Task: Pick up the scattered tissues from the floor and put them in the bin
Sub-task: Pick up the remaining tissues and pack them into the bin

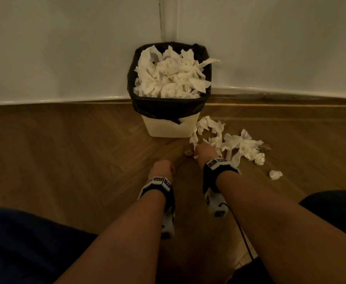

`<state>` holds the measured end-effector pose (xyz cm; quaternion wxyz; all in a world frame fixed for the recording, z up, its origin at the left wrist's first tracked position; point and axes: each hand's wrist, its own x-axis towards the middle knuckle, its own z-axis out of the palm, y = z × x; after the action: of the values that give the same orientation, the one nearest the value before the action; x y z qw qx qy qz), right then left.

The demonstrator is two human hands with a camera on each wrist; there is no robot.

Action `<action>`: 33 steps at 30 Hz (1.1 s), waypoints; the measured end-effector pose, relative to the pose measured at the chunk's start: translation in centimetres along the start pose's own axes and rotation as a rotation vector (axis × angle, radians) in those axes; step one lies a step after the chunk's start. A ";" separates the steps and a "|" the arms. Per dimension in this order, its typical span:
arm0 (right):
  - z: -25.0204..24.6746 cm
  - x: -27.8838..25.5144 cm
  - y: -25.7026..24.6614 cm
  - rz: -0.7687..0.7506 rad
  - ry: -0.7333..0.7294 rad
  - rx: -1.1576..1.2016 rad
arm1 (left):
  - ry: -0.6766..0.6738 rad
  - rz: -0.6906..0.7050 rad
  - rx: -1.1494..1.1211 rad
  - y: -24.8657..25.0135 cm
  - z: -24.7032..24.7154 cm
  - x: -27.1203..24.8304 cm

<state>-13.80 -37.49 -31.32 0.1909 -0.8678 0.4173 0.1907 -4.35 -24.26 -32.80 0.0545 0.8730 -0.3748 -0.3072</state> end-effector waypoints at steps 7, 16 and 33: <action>-2.3 -1.1 0.7 0.152 0.102 0.615 | 0.005 0.022 -0.035 0.5 -1.4 -1.8; -10.3 -8.1 0.3 0.090 0.123 1.218 | 0.076 0.130 -0.101 5.5 -9.6 -5.1; -26.8 -13.2 -4.0 -0.309 0.382 1.739 | 0.690 0.436 -0.439 8.5 -29.6 -8.7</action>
<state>-13.65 -39.70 -1.30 0.7305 -0.4804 0.3177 -0.3670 2.84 -28.34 -1.94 0.4228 0.7930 -0.4355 -0.0524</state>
